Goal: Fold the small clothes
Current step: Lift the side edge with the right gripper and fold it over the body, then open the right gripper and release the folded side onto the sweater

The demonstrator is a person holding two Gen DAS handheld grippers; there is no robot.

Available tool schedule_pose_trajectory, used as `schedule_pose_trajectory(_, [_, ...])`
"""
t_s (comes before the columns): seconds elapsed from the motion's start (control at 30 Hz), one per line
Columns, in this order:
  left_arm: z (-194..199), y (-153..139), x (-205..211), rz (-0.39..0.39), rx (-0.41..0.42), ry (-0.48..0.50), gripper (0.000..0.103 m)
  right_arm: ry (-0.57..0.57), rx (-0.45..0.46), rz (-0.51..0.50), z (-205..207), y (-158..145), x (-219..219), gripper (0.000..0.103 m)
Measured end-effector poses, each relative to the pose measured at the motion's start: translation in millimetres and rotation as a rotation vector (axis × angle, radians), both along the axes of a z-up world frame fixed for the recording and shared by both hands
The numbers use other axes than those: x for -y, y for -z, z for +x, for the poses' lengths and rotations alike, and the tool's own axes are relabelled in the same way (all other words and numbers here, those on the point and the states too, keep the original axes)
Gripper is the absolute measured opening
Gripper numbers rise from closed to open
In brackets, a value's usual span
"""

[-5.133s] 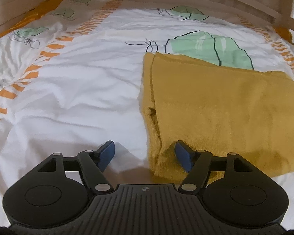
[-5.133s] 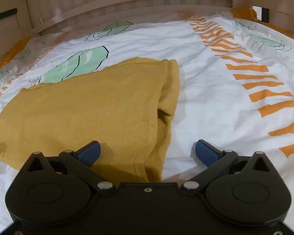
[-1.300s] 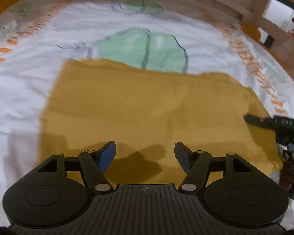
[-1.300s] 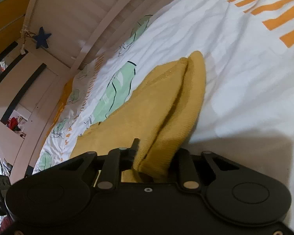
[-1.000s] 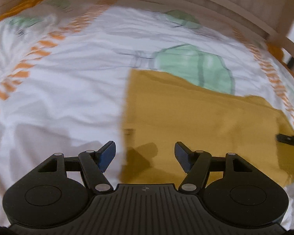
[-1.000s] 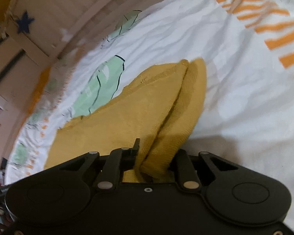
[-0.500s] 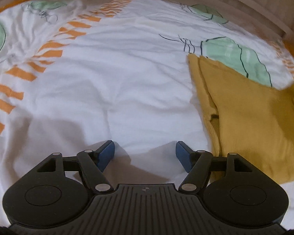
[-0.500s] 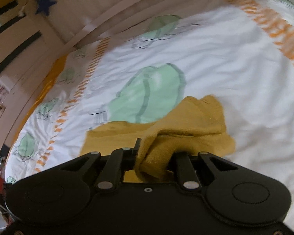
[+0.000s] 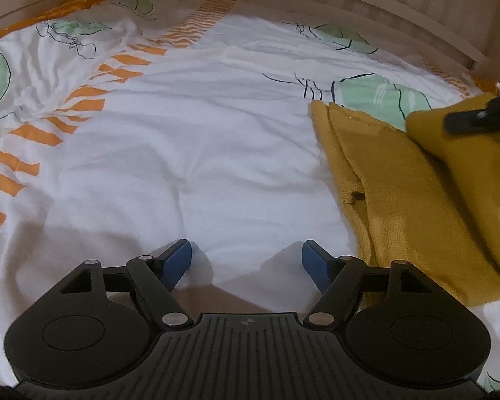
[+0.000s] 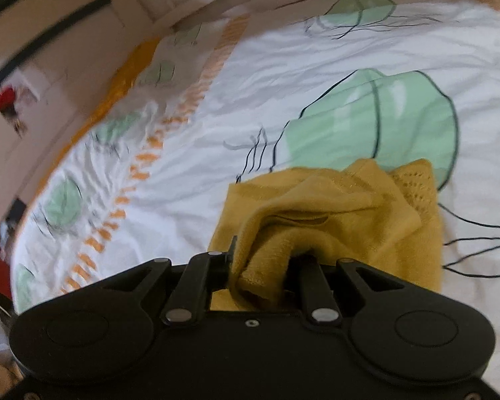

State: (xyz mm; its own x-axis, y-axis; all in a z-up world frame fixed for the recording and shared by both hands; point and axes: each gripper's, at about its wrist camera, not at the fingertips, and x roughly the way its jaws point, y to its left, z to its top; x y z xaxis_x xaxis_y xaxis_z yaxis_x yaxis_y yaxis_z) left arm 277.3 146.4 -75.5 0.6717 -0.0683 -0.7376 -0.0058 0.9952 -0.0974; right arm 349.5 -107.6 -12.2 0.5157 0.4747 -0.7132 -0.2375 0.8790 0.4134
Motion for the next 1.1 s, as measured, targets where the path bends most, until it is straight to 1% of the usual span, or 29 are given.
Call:
schedule_pose_trajectory(0.27, [0,-2,-2,-0.022,-0.006,-0.001,0.072,-0.049,0.008,-0.198,2,8,-47,0.023])
schedule_pose_trajectory(0.37, [1,-2,-3,-0.023,-0.008,0.000,0.072,-0.060,0.002,-0.241,4,11,-61,0.028])
schedule_pose_trajectory(0.43, [0,-2,-3,-0.025,-0.008,0.001,0.072,-0.066,0.001,-0.252,4,12,-66,0.033])
schedule_pose_trajectory(0.53, [0,-2,-3,-0.029,-0.009,0.002,0.072,-0.081,-0.001,-0.226,3,11,-71,0.045])
schedule_pose_trajectory(0.7, [0,-2,-3,-0.031,-0.010,0.002,0.072,-0.123,0.021,-0.177,-2,2,-77,0.046])
schedule_pose_trajectory(0.9, [-1,-2,-3,-0.027,-0.009,0.006,0.072,-0.169,0.067,0.007,-8,-19,-71,0.046])
schedule_pose_trajectory(1.0, [-1,-2,-3,-0.029,-0.008,0.011,0.072,-0.157,0.103,0.053,-13,-32,-60,0.046])
schedule_pose_trajectory(1.1, [-1,-2,-3,-0.029,-0.008,0.013,0.072,-0.118,0.131,0.071,-16,-39,-42,0.046])
